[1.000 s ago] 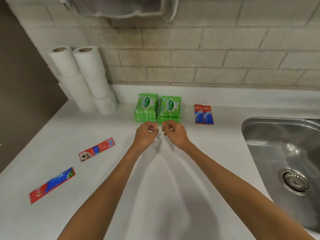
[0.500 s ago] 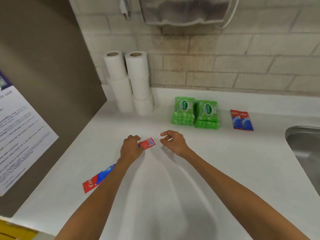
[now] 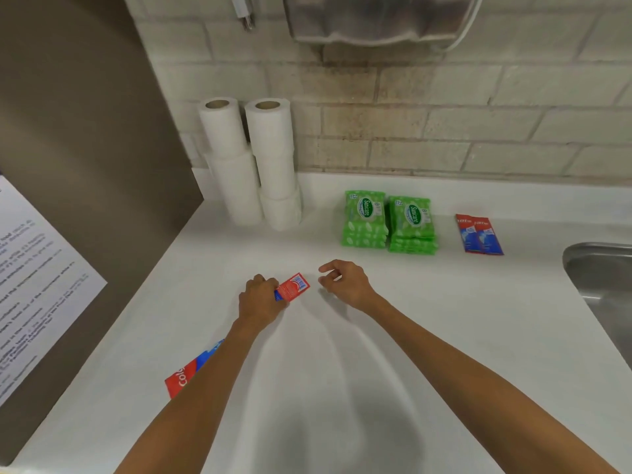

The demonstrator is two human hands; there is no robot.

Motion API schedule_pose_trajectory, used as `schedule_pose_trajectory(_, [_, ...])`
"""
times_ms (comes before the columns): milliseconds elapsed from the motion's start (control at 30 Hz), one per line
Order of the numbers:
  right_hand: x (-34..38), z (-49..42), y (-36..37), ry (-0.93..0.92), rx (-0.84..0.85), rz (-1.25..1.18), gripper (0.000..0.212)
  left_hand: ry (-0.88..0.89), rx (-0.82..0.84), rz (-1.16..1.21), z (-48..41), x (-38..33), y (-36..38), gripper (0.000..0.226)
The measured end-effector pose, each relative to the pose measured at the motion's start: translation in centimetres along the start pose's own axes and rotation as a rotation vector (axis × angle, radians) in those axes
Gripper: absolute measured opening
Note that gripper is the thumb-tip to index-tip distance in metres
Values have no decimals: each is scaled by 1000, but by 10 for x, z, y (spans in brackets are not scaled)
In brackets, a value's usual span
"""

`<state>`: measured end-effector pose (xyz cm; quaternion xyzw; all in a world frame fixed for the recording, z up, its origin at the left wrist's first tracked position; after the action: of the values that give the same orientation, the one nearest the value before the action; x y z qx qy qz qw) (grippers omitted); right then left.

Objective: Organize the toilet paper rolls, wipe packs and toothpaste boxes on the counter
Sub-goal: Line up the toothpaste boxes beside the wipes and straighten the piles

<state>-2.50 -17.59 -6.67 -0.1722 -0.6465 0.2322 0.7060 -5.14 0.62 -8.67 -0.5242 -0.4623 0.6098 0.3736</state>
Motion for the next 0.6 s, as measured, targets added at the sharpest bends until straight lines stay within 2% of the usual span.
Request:
schedule_pose_trajectory(100, [0, 0, -1, 20, 1, -27, 25, -15, 16, 8, -5, -1, 0, 45])
schedule_pose_trajectory(233, [-8, -1, -12, 100, -38, -157, 22, 77, -90, -71, -6, -19, -12, 16])
schedule_pose_trajectory(333, [-19, -1, -33, 187, -102, -279, 22, 196, -190, 20, -4, -43, -26, 19])
schedule_pose_trajectory(400, [-24, 1, -46, 259, -86, -373, 26, 292, -237, 123, 1, -64, -38, 17])
schedule_pose_trajectory(500, [-30, 8, -58, 376, 109, -456, 32, 448, -315, 248, 14, -99, -53, 20])
schedule_pose_trajectory(600, [-32, 19, -67, 405, 332, -535, 31, 585, -415, 269, 26, -129, -60, 22])
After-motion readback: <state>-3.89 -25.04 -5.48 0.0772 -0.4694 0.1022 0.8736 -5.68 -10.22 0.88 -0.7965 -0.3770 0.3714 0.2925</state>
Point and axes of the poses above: each hand's wrist, its own z-axis away from the middle knuckle, its own y-axis out of the palm, x = y × z, the point moved 6 cm from there along -z, towards the middle knuckle, and after that the axes turned 8 degrees about -x, right-handed, at the moved point
